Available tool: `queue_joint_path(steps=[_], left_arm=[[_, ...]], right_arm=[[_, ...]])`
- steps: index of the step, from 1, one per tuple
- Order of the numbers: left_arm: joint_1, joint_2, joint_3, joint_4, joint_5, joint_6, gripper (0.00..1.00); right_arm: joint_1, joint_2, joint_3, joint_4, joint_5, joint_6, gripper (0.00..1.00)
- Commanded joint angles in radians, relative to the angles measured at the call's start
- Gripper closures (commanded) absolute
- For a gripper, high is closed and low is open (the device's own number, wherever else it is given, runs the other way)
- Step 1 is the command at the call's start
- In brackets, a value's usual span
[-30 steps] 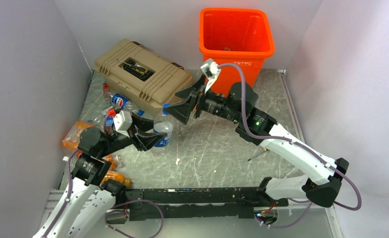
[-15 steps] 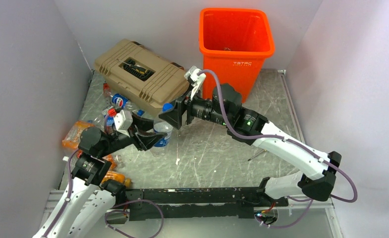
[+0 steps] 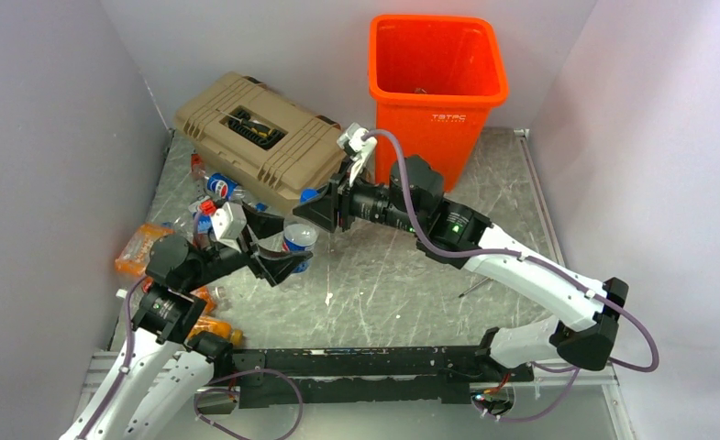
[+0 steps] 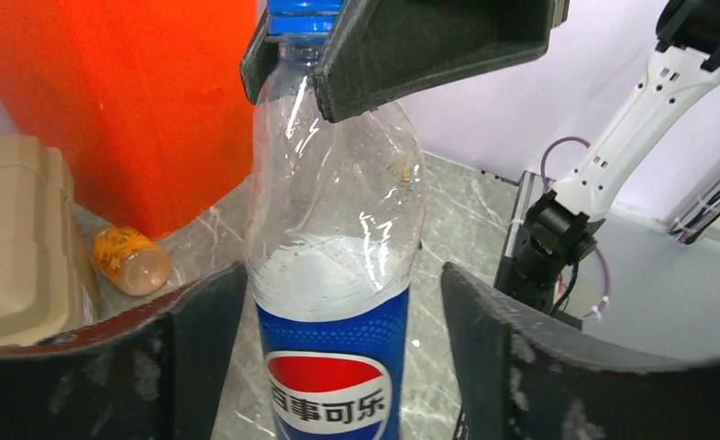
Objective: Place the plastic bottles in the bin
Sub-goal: Place the plastic bottle in the trash bin.
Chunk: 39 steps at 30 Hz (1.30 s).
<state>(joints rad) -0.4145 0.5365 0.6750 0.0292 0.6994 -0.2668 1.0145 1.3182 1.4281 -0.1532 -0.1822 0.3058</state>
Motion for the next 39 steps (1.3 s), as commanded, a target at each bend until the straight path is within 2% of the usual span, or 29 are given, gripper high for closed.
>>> queue_joint_path(steps=[1,5,8,10,12,16,18,22,27,29,34,39], left_arm=[[-0.010,-0.026,0.014,0.004,-0.064,0.012,0.11],[-0.010,-0.064,0.021,-0.027,-0.192,0.015,0.01],[-0.010,-0.101,0.021,-0.048,-0.285,0.021,0.01],[-0.010,-0.115,0.026,-0.072,-0.349,0.038,0.01],[-0.010,-0.120,0.040,-0.102,-0.421,0.052,0.01],[-0.010,-0.152,0.051,-0.146,-0.555,0.067,0.04],[-0.010,-0.171,0.037,-0.140,-0.591,0.059,0.03],[-0.010,-0.147,0.039,-0.139,-0.586,0.056,0.04],[-0.010,-0.110,0.069,-0.178,-0.584,0.055,0.06],[-0.010,-0.129,0.067,-0.184,-0.620,0.057,0.07],[-0.010,-0.164,0.039,-0.178,-0.696,0.073,0.06],[-0.010,-0.135,0.056,-0.194,-0.685,0.068,0.07]], right_arm=[[0.001,-0.066,-0.015,0.055,0.082,-0.013,1.00],[0.001,-0.150,0.020,-0.052,0.238,-0.102,1.00],[0.001,-0.224,0.056,-0.109,0.420,-0.176,1.00],[0.001,-0.278,0.056,-0.083,0.564,-0.241,1.00],[0.001,-0.329,0.011,0.040,0.694,-0.346,1.00],[-0.005,-0.322,-0.008,0.442,0.909,-0.619,1.00],[-0.033,-0.263,0.059,0.534,0.917,-0.691,1.00],[-0.164,-0.085,0.296,0.479,0.854,-0.671,1.00],[-0.441,0.156,0.535,0.425,0.840,-0.552,1.00],[-0.508,0.237,0.608,0.388,0.825,-0.483,1.00],[-0.619,0.430,0.771,0.287,0.786,-0.317,1.00],[-0.711,0.531,0.783,0.267,0.663,-0.157,1.00]])
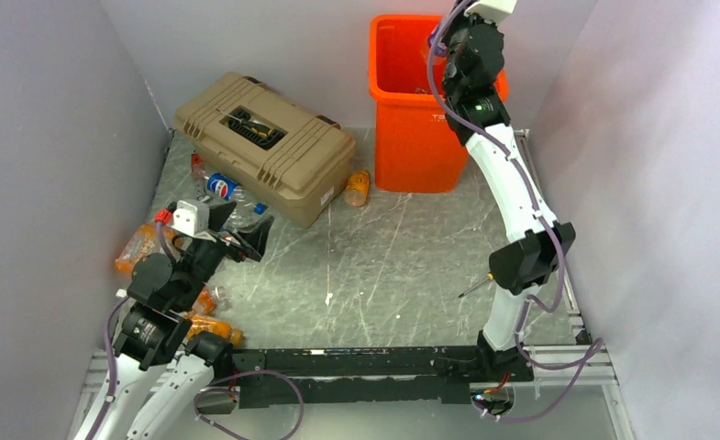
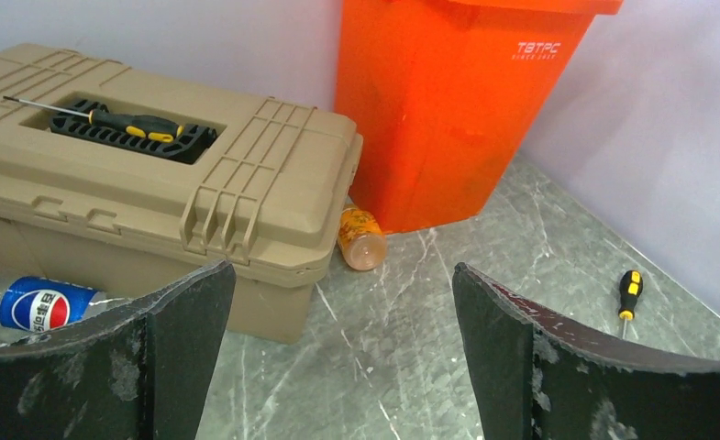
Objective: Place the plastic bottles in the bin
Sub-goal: Place the plastic bottle in the trash bin.
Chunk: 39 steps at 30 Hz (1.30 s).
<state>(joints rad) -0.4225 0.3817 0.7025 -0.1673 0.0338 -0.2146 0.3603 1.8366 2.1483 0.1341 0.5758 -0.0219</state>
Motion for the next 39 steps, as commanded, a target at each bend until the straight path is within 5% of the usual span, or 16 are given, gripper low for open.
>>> queue_joint_path(steps=[1,31,32,35,39], left_arm=[[-0.002,0.021,0.028,0.004,-0.016,0.016,0.07],[-0.002,0.022,0.022,0.017,0.019,0.026,0.05],[-0.002,0.024,0.023,0.018,0.022,0.026,0.05],[-0.003,0.027,0.023,0.017,0.028,0.026,0.05],[-0.003,0.034,0.023,0.018,0.037,0.026,0.04]], right_arm=[[-0.071,0.033,0.076,-0.037,-0.107,0.202,1.00],[-0.164,0.251,0.131,-0.265,-0.332,0.350,0.99],[-0.164,0.256,0.134,-0.275,-0.347,0.353,0.90],[-0.164,0.258,0.136,-0.297,-0.373,0.373,0.39],[-0.162,0.235,0.141,-0.297,-0.392,0.401,0.09]])
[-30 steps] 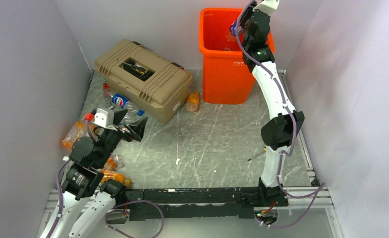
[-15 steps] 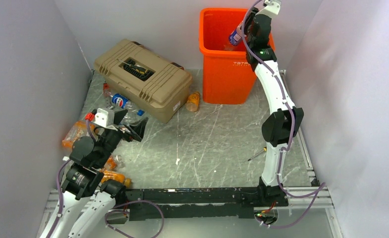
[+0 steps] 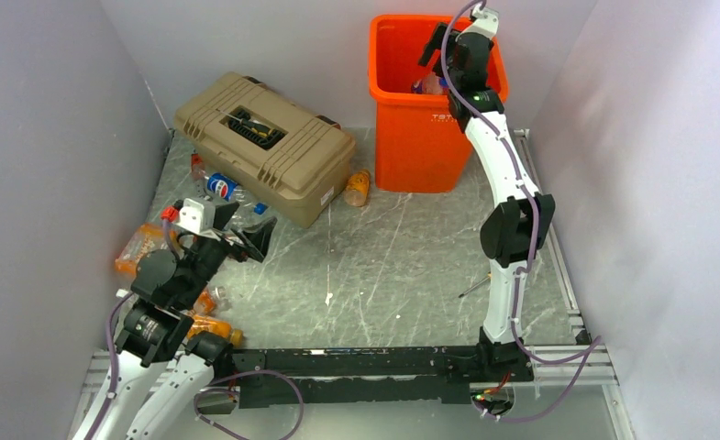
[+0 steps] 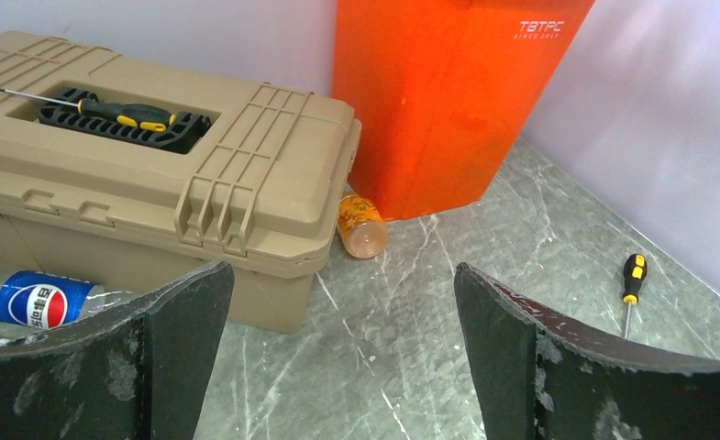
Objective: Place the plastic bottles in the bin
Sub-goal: Place the plastic bottle in the trash bin.
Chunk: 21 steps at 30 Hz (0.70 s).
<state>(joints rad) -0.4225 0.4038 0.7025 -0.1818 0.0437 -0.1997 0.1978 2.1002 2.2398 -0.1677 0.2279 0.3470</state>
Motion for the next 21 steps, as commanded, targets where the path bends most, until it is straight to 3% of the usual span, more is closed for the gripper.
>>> queue_joint_path(steps=[1,10,14,16,21], left_arm=[[-0.003,0.013,0.023,0.032,0.027,0.011,0.04],[-0.004,0.024,0.023,0.030,0.021,0.010,0.04],[-0.004,0.038,0.027,0.020,0.013,0.006,0.04],[-0.004,0.043,0.032,0.013,-0.001,0.005,0.04],[-0.008,0.048,0.035,-0.006,-0.041,0.009,0.04]], right_arm=[[0.000,-0.036,0.059,0.003,-0.048,0.038,0.06],[0.012,-0.154,0.150,0.015,-0.075,0.064,0.01],[0.108,-0.283,0.106,0.034,-0.056,-0.003,0.01],[0.198,-0.394,-0.030,0.085,-0.021,-0.075,0.01],[0.390,-0.731,-0.628,0.360,-0.002,-0.118,0.01]])
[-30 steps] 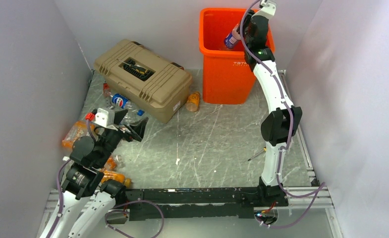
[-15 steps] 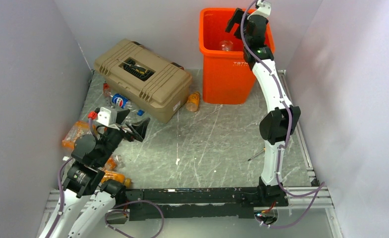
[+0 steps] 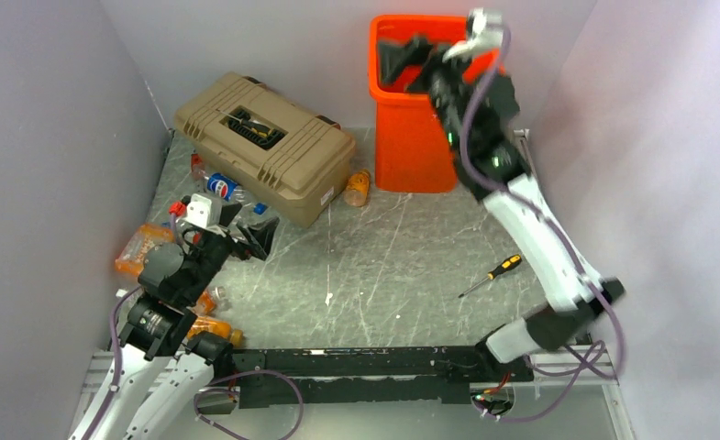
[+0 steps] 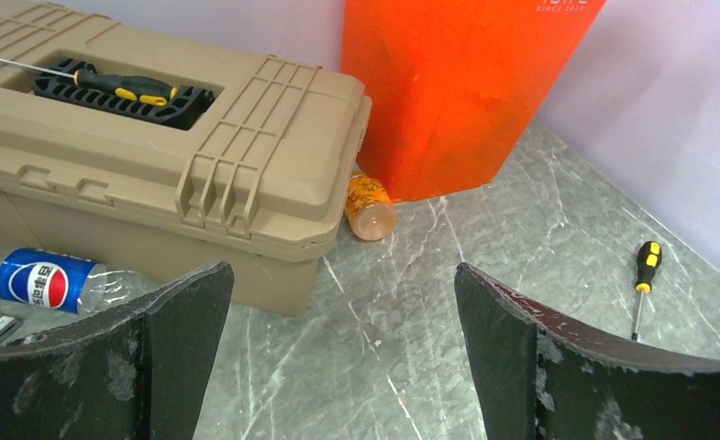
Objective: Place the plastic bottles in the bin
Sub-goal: Place the plastic bottle in the trash bin, then pick up the plastic bottle at the center of the board.
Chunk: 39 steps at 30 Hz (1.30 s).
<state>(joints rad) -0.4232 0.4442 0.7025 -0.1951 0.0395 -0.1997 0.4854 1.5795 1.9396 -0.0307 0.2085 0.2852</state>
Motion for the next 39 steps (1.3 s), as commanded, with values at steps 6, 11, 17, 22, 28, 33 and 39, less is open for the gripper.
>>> queue_joint_path(steps=[6,11,17,22,28,33,39], left_arm=[[-0.035,0.043,0.048,-0.038,-0.172,0.021,0.04],[-0.048,0.069,0.052,-0.066,-0.309,0.023,0.04],[-0.048,0.176,0.105,-0.198,-0.614,-0.099,0.02],[-0.012,0.371,0.207,-0.390,-0.641,-0.305,0.01],[0.332,0.503,0.184,-0.449,-0.323,-0.467,0.01],[0.480,0.554,0.126,-0.422,-0.121,-0.540,0.01],[0.482,0.525,-0.028,-0.246,-0.149,-0.787,0.00]], right_arm=[[0.207,-0.439,-0.895,0.367,-0.020,0.060,0.02],[0.226,-0.499,-1.151,0.351,-0.062,0.123,0.03],[0.229,-0.568,-1.400,0.360,-0.099,0.200,0.04],[0.231,-0.612,-1.538,0.415,-0.134,0.250,0.04],[0.232,-0.622,-1.587,0.454,-0.192,0.269,0.04],[0.232,-0.643,-1.596,0.467,-0.246,0.280,0.04],[0.232,-0.640,-1.610,0.500,-0.294,0.310,0.04]])
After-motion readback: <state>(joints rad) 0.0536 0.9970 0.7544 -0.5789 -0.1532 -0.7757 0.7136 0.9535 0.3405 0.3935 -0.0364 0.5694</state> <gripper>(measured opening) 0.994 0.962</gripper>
